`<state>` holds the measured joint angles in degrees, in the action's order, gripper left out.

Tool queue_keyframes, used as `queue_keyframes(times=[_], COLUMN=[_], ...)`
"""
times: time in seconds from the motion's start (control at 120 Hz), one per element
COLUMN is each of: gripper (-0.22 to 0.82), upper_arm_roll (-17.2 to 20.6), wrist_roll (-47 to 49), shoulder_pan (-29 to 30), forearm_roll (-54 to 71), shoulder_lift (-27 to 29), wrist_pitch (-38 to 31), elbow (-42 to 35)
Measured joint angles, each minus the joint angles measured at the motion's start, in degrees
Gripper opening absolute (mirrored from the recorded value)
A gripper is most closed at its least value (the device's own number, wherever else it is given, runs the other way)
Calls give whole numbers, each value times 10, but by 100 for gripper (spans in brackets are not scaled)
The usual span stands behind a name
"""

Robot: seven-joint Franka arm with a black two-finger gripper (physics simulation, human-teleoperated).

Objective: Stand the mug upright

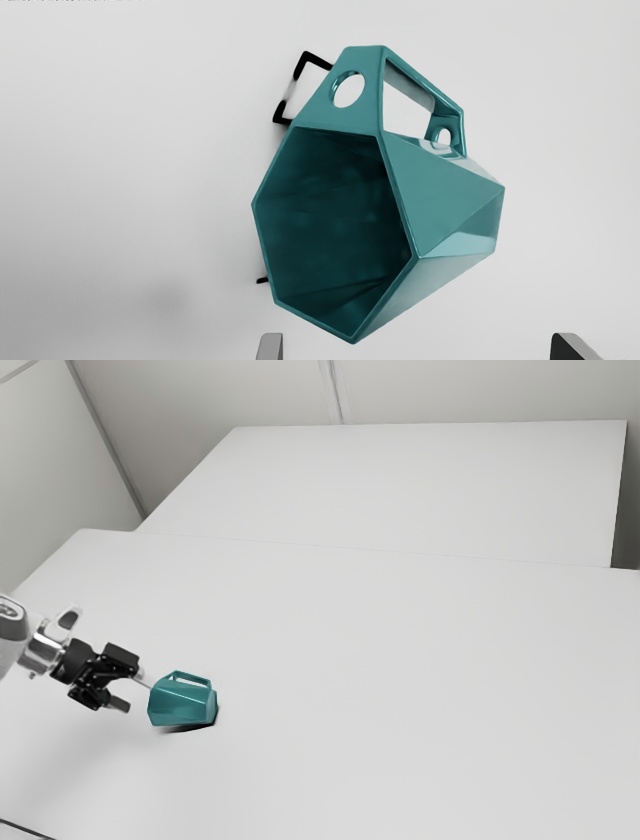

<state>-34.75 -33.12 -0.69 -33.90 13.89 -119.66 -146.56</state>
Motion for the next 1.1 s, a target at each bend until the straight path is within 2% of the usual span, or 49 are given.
queue_keyframes(times=[0.242,0.517,1.1], gripper=[58,58,58], upper_arm_roll=[-4,-40,-38], wrist_roll=[-68,-126,-188], shoulder_pan=[-1,-1,-26], forearm_roll=[-46,-112,-170], shoulder_lift=[-28,-43,-79], wrist_pitch=[-3,19,32], elbow=[1,2,17])
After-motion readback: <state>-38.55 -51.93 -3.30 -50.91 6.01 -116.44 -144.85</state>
